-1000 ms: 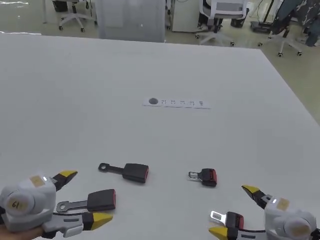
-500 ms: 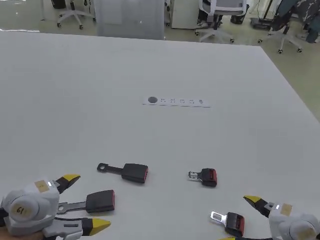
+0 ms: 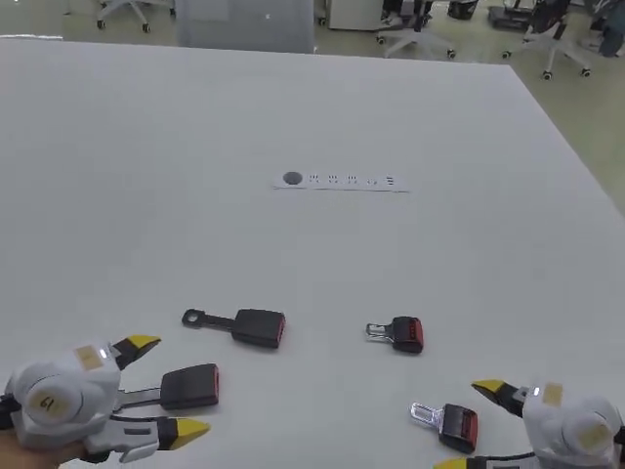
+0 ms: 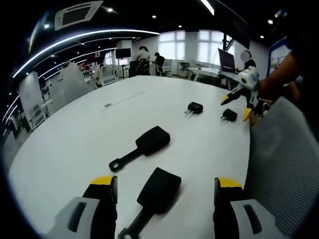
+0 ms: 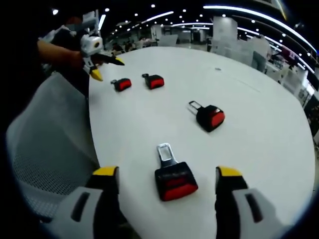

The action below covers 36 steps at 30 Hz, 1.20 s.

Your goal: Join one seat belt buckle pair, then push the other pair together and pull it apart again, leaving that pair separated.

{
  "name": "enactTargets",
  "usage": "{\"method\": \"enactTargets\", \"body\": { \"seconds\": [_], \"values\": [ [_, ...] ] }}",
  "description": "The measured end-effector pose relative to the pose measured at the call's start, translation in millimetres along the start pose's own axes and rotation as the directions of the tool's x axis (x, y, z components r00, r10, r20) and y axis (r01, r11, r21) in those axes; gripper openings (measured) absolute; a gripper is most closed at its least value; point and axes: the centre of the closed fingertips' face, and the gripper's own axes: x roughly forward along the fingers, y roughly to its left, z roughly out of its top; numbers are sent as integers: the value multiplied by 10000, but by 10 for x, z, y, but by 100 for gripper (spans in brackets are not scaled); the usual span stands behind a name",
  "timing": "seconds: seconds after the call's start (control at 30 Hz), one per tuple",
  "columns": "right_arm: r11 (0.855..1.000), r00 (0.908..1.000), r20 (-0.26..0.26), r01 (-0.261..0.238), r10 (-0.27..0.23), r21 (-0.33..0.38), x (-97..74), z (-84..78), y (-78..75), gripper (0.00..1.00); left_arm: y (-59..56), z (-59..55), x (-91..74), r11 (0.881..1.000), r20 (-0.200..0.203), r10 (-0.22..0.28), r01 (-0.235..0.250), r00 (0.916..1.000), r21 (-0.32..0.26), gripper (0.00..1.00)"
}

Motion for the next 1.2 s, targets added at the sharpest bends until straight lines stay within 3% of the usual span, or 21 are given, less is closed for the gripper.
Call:
{"method": "enactTargets", "body": {
  "seconds": [0.33, 0.4, 0.67, 0.73, 0.8, 0.97, 1.03, 1.2],
  "values": [
    [9989, 9981, -405, -475, 474, -7, 68, -76, -49, 73, 44, -132, 178, 9994, -486, -313, 319, 9983, 112, 76],
    [9984, 9970, -554, -550, 544, -92, 80, -94, -47, 72, 63, -205, 208, 9987, -783, -444, 462, 9959, 212, 75],
    [9967, 9935, -857, -771, 748, -240, 112, -163, -62, 60, 118, -346, 314, 9949, -1220, -819, 883, 9891, 485, 66],
    [9963, 9900, -1233, -743, 686, -430, 109, -227, -93, 55, 115, -393, 338, 9938, -1442, -989, 1052, 9846, 367, 62],
    [9955, 9908, -1146, -789, 724, -534, 105, -215, -94, 54, 105, -419, 358, 9898, -1583, -1106, 1232, 9812, 718, 61],
    [9929, 9880, -1314, -918, 813, -759, 89, -229, -105, 51, 96, -481, 401, 9845, -1922, -1327, 1517, 9723, 877, 55],
    [9900, 9867, -1409, -966, 816, -1031, 86, -239, -108, 50, 63, -527, 409, 9788, -2138, -1531, 1779, 9648, 1018, 54],
    [9891, 9864, -1423, -982, 821, -1101, 94, -228, -111, 47, 110, -479, 417, 9802, -1957, -1540, 1747, 9685, 934, 52]
  ]
}}
